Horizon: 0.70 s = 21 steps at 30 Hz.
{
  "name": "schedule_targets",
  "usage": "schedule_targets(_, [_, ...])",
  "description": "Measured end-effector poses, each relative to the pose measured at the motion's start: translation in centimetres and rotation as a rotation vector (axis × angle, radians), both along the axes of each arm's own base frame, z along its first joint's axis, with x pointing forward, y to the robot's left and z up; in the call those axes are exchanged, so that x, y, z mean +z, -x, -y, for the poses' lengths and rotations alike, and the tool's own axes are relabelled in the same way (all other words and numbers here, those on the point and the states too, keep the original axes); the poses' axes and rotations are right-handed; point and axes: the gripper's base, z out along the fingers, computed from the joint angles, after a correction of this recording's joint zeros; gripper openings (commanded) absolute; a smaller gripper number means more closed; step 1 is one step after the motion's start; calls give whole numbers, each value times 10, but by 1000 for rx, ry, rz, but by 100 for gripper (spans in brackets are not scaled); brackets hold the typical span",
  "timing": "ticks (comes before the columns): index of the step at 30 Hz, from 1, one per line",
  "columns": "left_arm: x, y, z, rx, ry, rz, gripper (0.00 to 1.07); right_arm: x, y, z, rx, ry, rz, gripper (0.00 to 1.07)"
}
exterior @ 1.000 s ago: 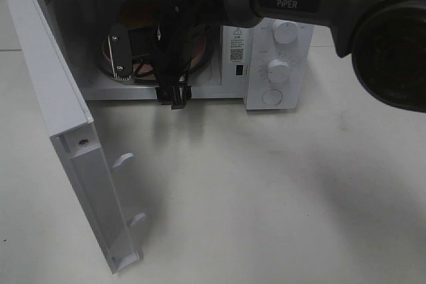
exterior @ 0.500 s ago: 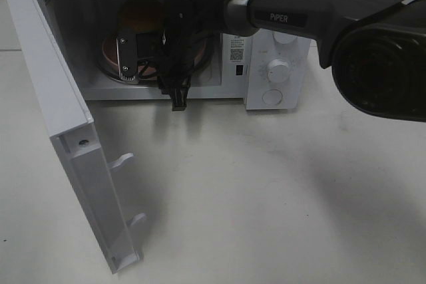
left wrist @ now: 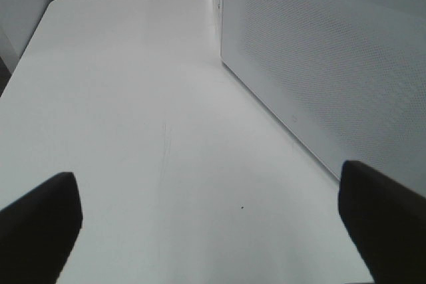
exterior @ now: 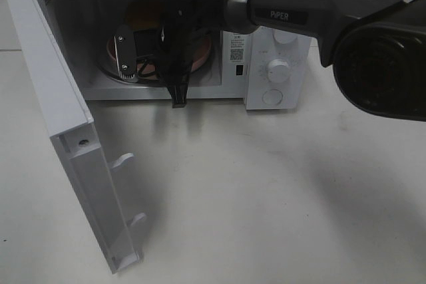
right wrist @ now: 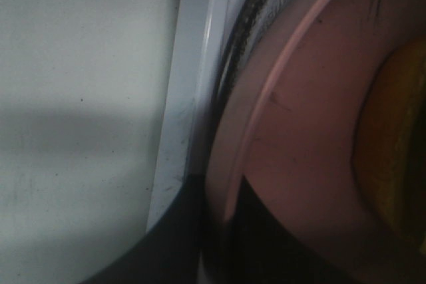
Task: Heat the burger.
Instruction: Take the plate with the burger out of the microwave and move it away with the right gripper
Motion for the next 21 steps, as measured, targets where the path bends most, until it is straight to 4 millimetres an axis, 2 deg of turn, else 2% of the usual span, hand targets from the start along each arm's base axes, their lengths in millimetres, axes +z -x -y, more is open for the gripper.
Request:
schedule_targets(6, [0, 0, 0, 0, 0, 0, 101, 9, 5, 2, 35, 14, -13, 0])
schedule_targets(12, [0, 0, 0, 0, 0, 0, 101, 16, 18, 10, 107, 49, -34, 0])
schedule_targets(21, [0, 0, 0, 0, 0, 0, 101, 18, 31, 16, 173, 29, -21, 0])
